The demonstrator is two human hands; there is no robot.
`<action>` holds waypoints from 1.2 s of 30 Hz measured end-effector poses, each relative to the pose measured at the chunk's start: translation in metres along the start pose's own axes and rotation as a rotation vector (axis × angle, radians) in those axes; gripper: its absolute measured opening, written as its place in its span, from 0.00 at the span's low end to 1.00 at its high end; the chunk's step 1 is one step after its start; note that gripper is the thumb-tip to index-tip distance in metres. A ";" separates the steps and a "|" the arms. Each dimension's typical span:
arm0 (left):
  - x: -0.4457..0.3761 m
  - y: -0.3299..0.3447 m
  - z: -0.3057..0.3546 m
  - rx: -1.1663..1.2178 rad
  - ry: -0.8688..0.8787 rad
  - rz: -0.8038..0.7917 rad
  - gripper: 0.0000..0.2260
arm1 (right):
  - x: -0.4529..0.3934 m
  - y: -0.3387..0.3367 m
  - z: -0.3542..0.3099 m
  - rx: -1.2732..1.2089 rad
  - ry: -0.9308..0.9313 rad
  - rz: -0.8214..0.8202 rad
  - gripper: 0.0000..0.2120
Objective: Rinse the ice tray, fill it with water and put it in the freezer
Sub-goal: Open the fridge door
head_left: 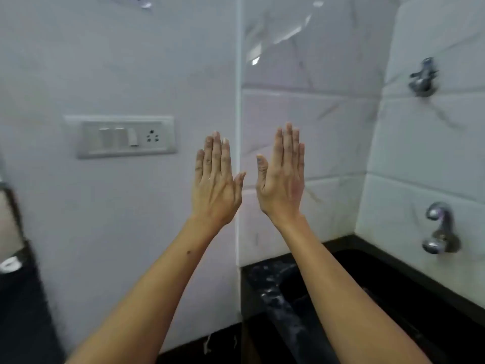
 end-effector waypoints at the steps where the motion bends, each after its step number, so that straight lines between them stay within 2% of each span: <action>1: 0.009 -0.004 -0.013 -0.029 -0.045 -0.021 0.30 | 0.006 0.009 -0.011 -0.049 0.017 -0.018 0.28; 8: 0.091 -0.046 -0.092 -0.282 -0.211 -0.142 0.30 | 0.056 0.055 -0.103 -0.305 -0.040 -0.181 0.28; 16: 0.189 -0.134 -0.142 -0.593 -0.486 -0.251 0.30 | 0.122 0.047 -0.218 -0.628 -0.144 -0.315 0.27; 27: 0.342 -0.312 -0.152 -1.001 -0.874 -0.330 0.30 | 0.219 -0.031 -0.375 -1.105 -0.240 -0.544 0.27; 36: 0.420 -0.437 -0.144 -1.231 -1.074 -0.329 0.30 | 0.273 -0.104 -0.486 -1.369 -0.307 -0.681 0.27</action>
Point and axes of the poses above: each hand's wrist, its own x-axis away from the middle knuckle, its own y-axis out of the palm, z = x × y, the point moved 4 cm from there along -x, towards the middle knuckle, and after that the axes turned 5 degrees about -x, right-handed, at the moved point
